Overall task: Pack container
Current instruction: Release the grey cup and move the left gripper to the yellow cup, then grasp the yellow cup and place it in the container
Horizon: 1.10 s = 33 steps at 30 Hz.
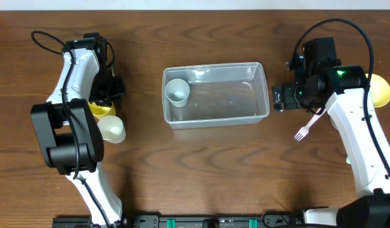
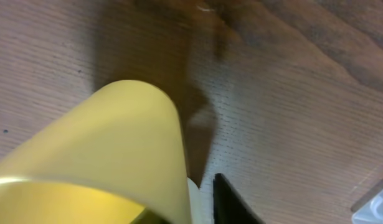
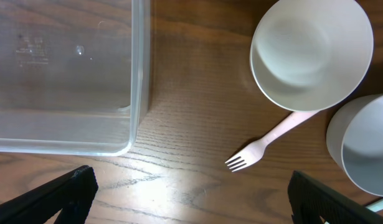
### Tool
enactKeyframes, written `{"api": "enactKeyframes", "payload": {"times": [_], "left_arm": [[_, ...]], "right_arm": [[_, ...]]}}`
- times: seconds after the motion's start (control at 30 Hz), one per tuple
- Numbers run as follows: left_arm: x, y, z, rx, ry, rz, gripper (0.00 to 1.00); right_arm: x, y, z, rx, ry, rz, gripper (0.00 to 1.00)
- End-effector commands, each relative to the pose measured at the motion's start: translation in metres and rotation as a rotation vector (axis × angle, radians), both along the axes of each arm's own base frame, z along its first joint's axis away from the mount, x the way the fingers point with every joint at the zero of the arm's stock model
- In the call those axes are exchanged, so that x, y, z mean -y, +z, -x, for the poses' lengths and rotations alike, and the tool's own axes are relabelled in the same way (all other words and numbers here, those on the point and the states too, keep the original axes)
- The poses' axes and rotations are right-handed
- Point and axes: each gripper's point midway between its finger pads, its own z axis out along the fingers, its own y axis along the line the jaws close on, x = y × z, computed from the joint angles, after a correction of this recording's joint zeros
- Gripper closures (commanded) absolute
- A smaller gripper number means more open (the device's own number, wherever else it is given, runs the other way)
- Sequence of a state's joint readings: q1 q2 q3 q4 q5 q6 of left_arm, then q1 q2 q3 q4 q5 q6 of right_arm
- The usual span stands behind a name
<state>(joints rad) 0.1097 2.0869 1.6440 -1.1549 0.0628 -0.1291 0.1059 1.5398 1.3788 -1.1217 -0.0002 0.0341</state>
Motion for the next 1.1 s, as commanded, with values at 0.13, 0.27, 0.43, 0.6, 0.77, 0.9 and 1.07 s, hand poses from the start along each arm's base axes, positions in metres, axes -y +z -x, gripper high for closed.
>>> {"api": "enactKeyframes", "payload": {"times": [0.13,0.27,0.43,0.6,0.77,0.9,1.07], "left_arm": [[-0.009,0.009,-0.006,0.027,-0.035,-0.049,0.94],[-0.009,0.021,-0.013,0.063,-0.037,-0.056,0.94],[0.011,0.075,-0.031,0.22,-0.088,-0.07,0.94],[0.071,0.164,-0.037,0.451,-0.229,-0.058,0.94],[0.167,0.218,-0.02,0.628,-0.51,0.001,0.94],[0.229,0.215,-0.006,0.648,-0.652,0.052,0.94],[0.279,0.182,0.0,0.596,-0.77,0.075,0.94]], "right_arm": [[0.002,0.005,-0.003,0.015,-0.015,0.006,0.01],[0.002,0.005,-0.004,0.015,-0.015,0.006,0.01],[0.002,0.005,-0.004,0.015,-0.015,0.007,0.01],[0.002,0.005,-0.005,0.019,-0.015,0.006,0.01],[0.002,0.005,-0.005,0.019,-0.015,0.006,0.01],[0.002,0.005,-0.005,0.019,-0.015,0.006,0.01],[0.002,0.005,-0.004,0.018,-0.015,0.006,0.01]]}}
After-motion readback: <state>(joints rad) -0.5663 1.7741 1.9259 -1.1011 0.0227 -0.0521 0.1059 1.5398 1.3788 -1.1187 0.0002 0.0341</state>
